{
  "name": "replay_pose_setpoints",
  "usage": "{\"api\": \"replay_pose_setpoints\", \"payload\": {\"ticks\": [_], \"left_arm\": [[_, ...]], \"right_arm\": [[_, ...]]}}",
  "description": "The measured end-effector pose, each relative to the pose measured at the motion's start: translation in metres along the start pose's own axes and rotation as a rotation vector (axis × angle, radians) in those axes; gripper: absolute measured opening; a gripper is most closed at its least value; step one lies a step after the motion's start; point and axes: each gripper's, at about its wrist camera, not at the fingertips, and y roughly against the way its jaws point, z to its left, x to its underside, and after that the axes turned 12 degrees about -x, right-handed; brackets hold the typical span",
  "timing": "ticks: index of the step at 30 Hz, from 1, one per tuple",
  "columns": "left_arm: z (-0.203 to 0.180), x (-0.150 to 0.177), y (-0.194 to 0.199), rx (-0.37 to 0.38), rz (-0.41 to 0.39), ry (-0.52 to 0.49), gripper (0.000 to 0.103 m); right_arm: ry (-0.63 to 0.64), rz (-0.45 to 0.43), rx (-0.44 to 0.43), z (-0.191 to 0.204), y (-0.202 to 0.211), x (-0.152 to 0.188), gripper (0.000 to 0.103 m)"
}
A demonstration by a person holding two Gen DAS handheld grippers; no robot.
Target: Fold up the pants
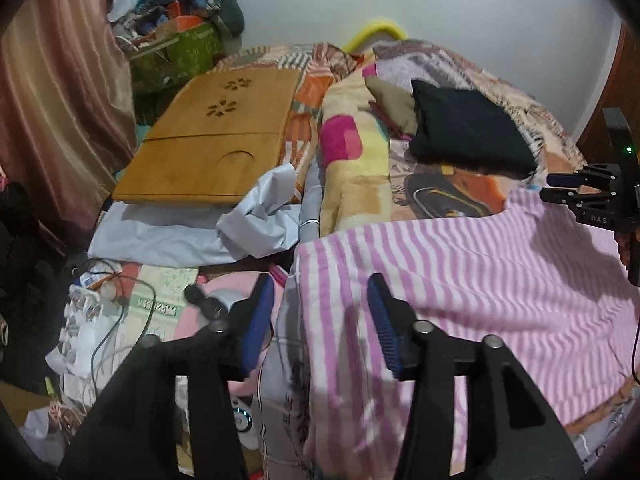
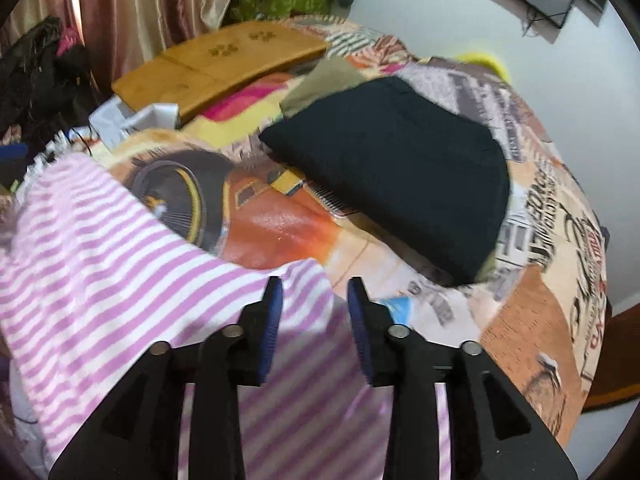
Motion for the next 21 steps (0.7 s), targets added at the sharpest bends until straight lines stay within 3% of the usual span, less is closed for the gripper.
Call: {"api": "replay_pose_setpoints", "payload": {"ticks": [9,15,21], "left_arm": [[0.01,0.059,0.05,0.069,0.005,0.042,0.055],[0.002,0.094,0.043,0.123,0.057,0.042,0.057],[-0.009,0.103,0.03,0.085,0.062,0.045,0.058]], "right_arm": [[-0.067,-0.121,-0.054,0.03,0.09,0.052,0.042],[-0.156,-0.147,-0.085,0.049,0.11,0.106,0.042],[-0.265,-0.133,-0.075,0.058,0.112,0.156,0.042]]}}
